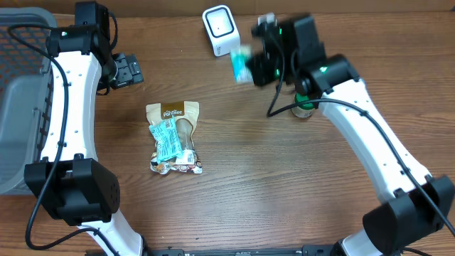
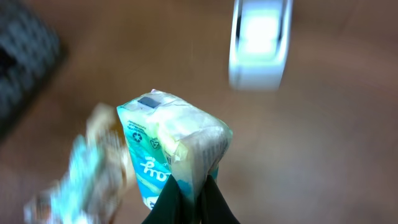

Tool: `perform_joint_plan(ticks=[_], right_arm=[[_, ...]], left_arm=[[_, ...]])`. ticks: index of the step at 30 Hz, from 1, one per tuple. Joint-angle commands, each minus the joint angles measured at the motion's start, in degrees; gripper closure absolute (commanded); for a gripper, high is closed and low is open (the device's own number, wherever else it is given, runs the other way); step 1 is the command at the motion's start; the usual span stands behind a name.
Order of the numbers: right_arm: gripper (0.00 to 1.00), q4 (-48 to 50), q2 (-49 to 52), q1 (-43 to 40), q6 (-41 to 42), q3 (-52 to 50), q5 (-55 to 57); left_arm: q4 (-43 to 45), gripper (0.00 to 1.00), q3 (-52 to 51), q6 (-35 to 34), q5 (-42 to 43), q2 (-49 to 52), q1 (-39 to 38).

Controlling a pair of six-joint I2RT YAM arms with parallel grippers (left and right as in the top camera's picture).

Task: Scan the item barcode
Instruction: 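Lift the mint-green box and carry it toward the white scanner, then hold the mint-green box under the scanner with the right gripper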

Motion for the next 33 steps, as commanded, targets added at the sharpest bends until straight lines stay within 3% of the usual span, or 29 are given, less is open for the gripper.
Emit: perform_joint_plan(ticks=[1, 10, 20, 24, 33], right_arm=[[0.97, 0.2, -1.31, 0.48, 0.94, 9.46, 6.64], [0.97, 14.64, 0.15, 2.73, -11.06, 13.44, 17.27], [0.96, 31.56, 12.87, 5.57, -34.29, 13.4, 25.35], [0.96, 37.55, 19.23, 5.6, -37.97, 13.4, 28.41], [0.96, 49.99, 30.12, 5.6, -38.05, 13.4, 30.8]], left_arm=[[0.02, 0.01, 1.05, 0.59, 0.07, -0.28, -0.5], [0.02, 0.01, 1.05, 0.59, 0.07, -0.28, -0.55], [0.04, 0.0, 1.05, 0.59, 0.07, -0.28, -0.55], [0.02, 0.0, 1.05, 0.59, 0.07, -0.28, -0.55], [0.02, 0.0, 1.05, 0.61, 0.07, -0.28, -0.55]])
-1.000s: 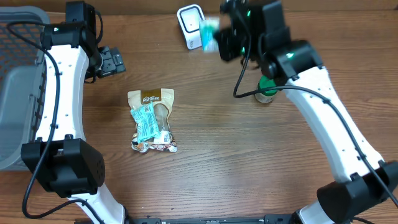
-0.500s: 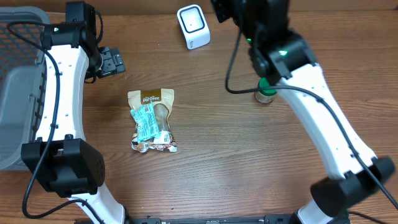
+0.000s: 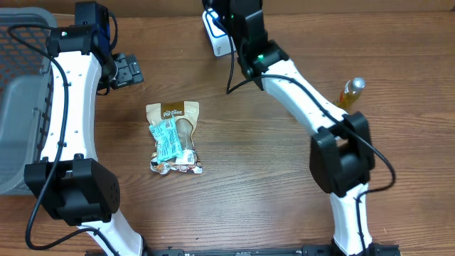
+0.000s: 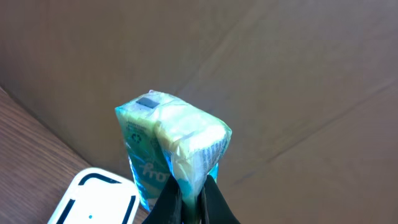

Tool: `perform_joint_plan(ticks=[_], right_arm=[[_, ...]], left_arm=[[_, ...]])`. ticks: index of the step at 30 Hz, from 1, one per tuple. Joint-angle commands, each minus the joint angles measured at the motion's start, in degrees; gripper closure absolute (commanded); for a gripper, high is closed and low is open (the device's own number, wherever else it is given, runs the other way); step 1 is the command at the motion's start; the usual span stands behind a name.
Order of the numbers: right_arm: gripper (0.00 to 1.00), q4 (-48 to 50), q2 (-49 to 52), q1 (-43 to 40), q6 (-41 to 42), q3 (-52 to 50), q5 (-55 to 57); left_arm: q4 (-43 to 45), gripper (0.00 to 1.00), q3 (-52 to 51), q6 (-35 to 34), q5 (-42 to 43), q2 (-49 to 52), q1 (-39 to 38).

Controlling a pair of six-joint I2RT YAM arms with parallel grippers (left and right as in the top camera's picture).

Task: Scan the item barcode
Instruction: 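Hold the mint-green box under the scanner with the right gripper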

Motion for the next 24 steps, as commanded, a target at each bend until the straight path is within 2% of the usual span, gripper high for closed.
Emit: perform_joint_plan(ticks=[1, 13, 16, 18, 24], right_arm=[[0.96, 3.04, 2.64, 0.07, -0.92, 0.79, 1.6], [0.96, 5.18, 11.17, -0.04, -1.01, 0.79, 1.49], [0.96, 5.66, 12.5, -0.04, -5.75, 0.79, 1.57], [0.96, 6.23, 13.4, -0.04, -12.44, 0.79, 1.51], [0.96, 8.11, 13.42, -0.11, -14.23, 0.79, 1.6]], left_arm=[[0.04, 0.01, 1.05, 0.61, 0.07, -0.28, -0.55], [0.04, 0.0, 1.05, 0.59, 0.07, -0.28, -0.55], [0.07, 0.0, 1.05, 0.59, 0.07, -0.28, -0.55], [0.04, 0.0, 1.05, 0.61, 0.07, -0.28, -0.55], [0.04, 0.0, 1.05, 0.59, 0.07, -0.28, -0.55]])
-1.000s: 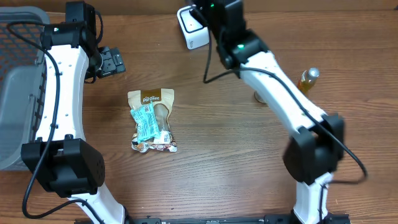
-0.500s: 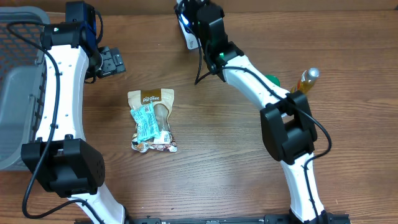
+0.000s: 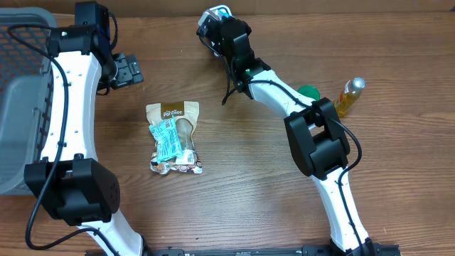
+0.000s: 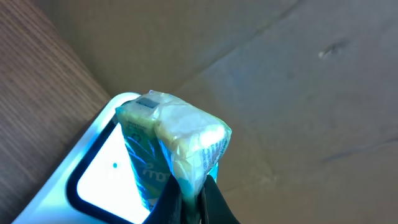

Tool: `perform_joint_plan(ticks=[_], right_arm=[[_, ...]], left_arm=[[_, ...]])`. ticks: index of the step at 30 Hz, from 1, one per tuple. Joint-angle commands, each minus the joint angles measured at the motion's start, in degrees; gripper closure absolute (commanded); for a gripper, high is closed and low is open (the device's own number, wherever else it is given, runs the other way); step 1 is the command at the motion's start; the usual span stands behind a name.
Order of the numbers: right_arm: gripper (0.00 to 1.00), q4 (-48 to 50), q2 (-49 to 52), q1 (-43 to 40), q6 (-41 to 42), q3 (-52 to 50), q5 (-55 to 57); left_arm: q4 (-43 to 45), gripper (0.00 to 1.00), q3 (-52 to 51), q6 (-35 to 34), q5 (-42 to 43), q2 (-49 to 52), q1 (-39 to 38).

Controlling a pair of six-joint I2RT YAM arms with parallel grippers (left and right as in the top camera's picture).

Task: Scan the item barcode
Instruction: 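Hold the mint-green box under the scanner with the right gripper, then carry the box back and lower it onto the table, open gripper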

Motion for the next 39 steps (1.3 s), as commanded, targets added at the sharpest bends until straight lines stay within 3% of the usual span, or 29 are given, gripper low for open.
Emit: perform_joint_plan(ticks=[1, 10, 17, 21, 28, 32, 39], right_arm=[[0.96, 0.87, 0.35, -0.11, -2.6, 0.79, 0.33], [0.96, 3.28, -2.58, 0.5, 0.22, 0.81, 5.68], [0.96, -3.15, -13.29, 0.5, 17.7, 0.81, 5.64], [0.97, -22.21, -22.18, 0.17, 27.43, 0.81, 5.55], [0.96, -58.53, -26.34, -0.24, 28.0, 0.79, 2.38], [0.96, -76.98, -25.7, -1.07, 31.12, -0.83, -4.79], [0.96, -88.74, -25.7, -3.41, 42.07, -8.26, -7.93]], left_arm=[[0.07, 0.01, 1.05, 0.61, 0.09, -0.28, -0.55], [0.07, 0.01, 1.05, 0.59, 0.09, -0.28, -0.55], [0.07, 0.0, 1.05, 0.61, 0.09, -0.28, -0.55], [0.07, 0.0, 1.05, 0.59, 0.09, -0.28, -0.55], [0.07, 0.0, 1.05, 0.59, 0.09, -0.28, -0.55], [0.04, 0.0, 1.05, 0.61, 0.09, -0.28, -0.55], [0.04, 0.0, 1.05, 0.59, 0.09, -0.28, -0.55]])
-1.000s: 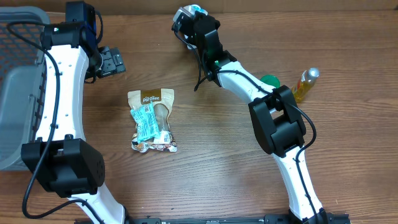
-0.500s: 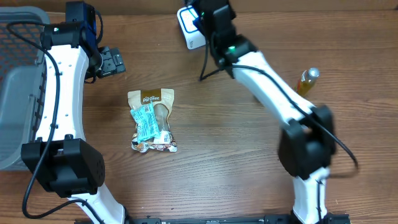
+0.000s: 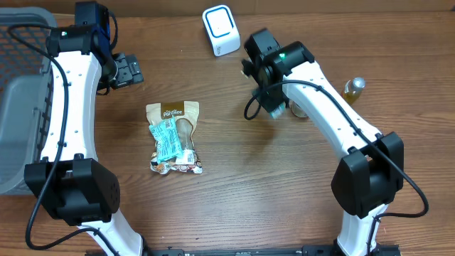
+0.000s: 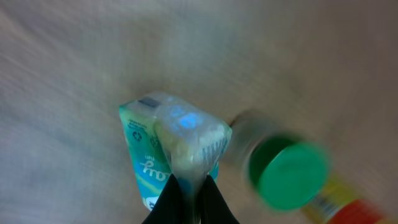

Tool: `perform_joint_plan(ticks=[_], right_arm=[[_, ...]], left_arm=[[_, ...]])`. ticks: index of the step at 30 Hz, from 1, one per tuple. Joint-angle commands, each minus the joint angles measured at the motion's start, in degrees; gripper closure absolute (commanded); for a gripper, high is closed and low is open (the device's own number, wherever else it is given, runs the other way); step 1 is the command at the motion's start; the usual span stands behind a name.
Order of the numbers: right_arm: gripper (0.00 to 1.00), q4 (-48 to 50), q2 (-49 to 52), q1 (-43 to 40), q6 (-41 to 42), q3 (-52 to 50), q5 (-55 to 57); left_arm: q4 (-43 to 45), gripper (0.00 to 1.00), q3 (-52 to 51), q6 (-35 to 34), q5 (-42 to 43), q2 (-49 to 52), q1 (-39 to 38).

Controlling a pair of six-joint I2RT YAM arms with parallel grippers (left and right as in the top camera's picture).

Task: Scan the item barcode
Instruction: 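Carry the box back and lower it onto the table, open gripper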

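My right gripper is shut on a teal and white soft packet, pinching its lower edge. In the overhead view the packet hangs over the table, to the right of and nearer than the white scanner, which stands at the back edge. The wrist view is blurred by motion. My left gripper rests at the far left of the table, away from the packet, and its jaw gap does not show.
A green-capped bottle stands right beside the held packet. A yellow bottle is further right. Two snack bags lie left of centre. A grey basket sits at the left edge.
The right gripper, still holding the packet, was in front of the scanner's lit face and is now nearer and to the right, beside the green-capped bottle. The left arm has not moved.
The right gripper held the packet in the air just right of the scanner. Then it was at the back by the scanner, facing the cardboard wall. Then the packet was right over the scanner's lit window. Now it is away from the scanner, over the table.
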Motion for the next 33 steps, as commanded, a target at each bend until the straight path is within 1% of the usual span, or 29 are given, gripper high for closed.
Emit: perform_joint_plan(ticks=[1, 9, 21, 23, 25, 30, 31, 32, 33], right_arm=[[0.96, -2.05, 0.0, -1.88, 8.28, -3.82, -2.45], [0.96, -1.97, 0.0, -3.89, 9.11, -10.03, -2.36], [0.96, -0.92, 0.0, -7.63, 9.75, -10.6, -2.38], [0.9, -0.96, 0.0, -8.0, 9.77, -10.62, -2.4], [0.87, -1.14, 0.0, -8.35, 11.32, -10.62, -2.4], [0.83, -1.11, 0.0, -8.41, 12.33, -10.62, -2.38], [0.78, -1.03, 0.0, -8.41, 12.33, -10.62, -2.38], [0.71, -0.81, 0.0, -8.41, 12.31, -10.6, -2.38], [0.68, -0.39, 0.0, -8.41, 12.33, -10.6, -2.45]], left_arm=[[0.02, 0.0, 1.05, 0.44, 0.04, -0.28, -0.55], [0.04, 0.0, 1.05, 0.44, 0.07, -0.28, -0.55], [0.02, 0.0, 1.05, 0.42, 0.07, -0.28, -0.55], [0.02, 0.0, 1.05, 0.44, 0.04, -0.28, -0.55], [0.02, 0.01, 1.05, 0.42, 0.07, -0.28, -0.55], [0.04, 0.0, 1.05, 0.44, 0.07, -0.28, -0.55], [0.02, 0.01, 1.05, 0.42, 0.07, -0.28, -0.55], [0.02, 0.0, 1.05, 0.42, 0.07, -0.28, -0.55], [0.04, 0.0, 1.05, 0.44, 0.07, -0.28, -0.55]])
